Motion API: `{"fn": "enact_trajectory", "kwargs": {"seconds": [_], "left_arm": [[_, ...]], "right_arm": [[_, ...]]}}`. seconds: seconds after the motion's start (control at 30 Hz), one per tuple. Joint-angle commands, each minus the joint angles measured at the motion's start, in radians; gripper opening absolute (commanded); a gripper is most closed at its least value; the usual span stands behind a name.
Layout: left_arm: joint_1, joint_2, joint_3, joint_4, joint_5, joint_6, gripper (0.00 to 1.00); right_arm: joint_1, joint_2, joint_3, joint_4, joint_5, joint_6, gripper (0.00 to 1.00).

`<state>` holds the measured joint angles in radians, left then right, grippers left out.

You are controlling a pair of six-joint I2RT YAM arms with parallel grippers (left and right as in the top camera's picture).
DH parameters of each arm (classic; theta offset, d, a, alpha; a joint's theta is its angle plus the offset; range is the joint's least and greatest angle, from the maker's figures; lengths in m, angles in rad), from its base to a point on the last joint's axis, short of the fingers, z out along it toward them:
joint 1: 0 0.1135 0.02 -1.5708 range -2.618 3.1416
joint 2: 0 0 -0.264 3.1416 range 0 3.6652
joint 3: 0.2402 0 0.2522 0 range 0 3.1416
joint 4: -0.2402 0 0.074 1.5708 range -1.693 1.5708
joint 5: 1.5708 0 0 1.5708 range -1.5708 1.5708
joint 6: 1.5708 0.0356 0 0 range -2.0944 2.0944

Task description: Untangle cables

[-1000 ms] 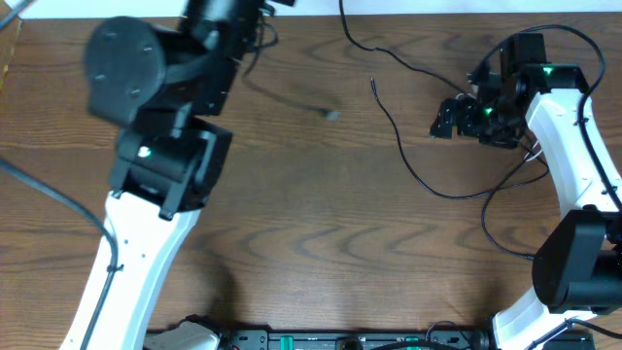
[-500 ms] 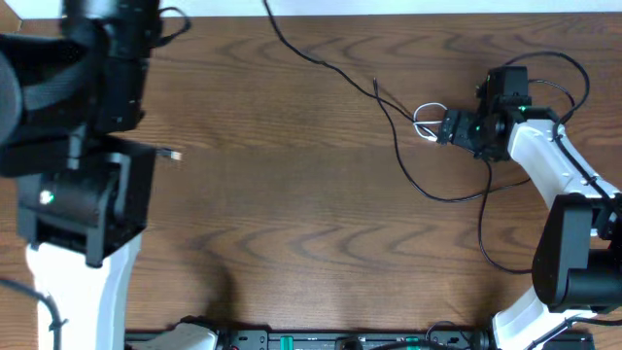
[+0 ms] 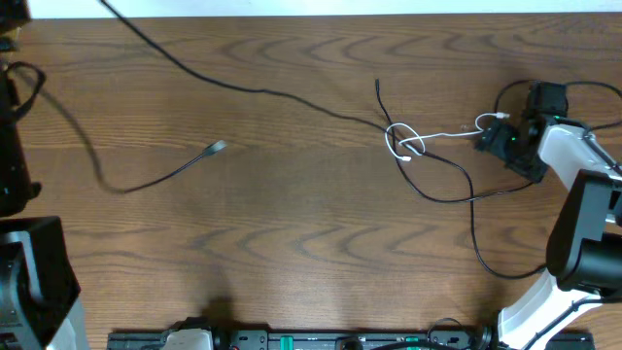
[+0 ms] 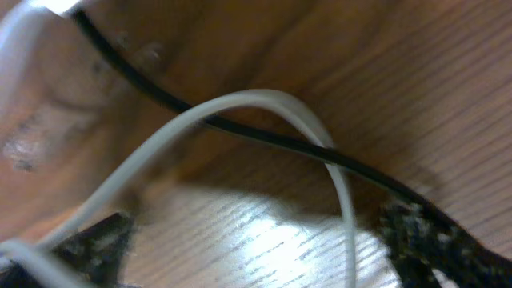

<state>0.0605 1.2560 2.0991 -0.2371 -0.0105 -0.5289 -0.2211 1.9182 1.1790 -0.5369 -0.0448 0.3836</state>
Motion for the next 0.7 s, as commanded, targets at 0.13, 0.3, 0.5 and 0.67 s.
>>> {"fn": "enact_trajectory", "kwargs": {"seconds": [0.13, 0.3, 0.5, 0.67], "left_arm": [[0.04, 0.023, 0.015, -0.078, -0.009, 0.032, 0.08], [0.04, 0.035, 0.015, -0.117, -0.008, 0.032, 0.07], [0.04, 0.044, 0.015, -0.166, 0.002, 0.031, 0.07], [0.04, 0.042, 0.015, -0.183, 0.003, 0.031, 0.07]], "right_arm": [[-0.015, -0.081, 0.001, -0.005, -0.498, -0.096, 0.99], [0.023, -0.248, 0.001, 0.001, -0.6, -0.092, 0.99], [0.151, -0.408, 0.001, 0.006, -0.568, -0.066, 0.99], [0.305, -0.396, 0.001, 0.011, -0.355, 0.085, 0.99]]}}
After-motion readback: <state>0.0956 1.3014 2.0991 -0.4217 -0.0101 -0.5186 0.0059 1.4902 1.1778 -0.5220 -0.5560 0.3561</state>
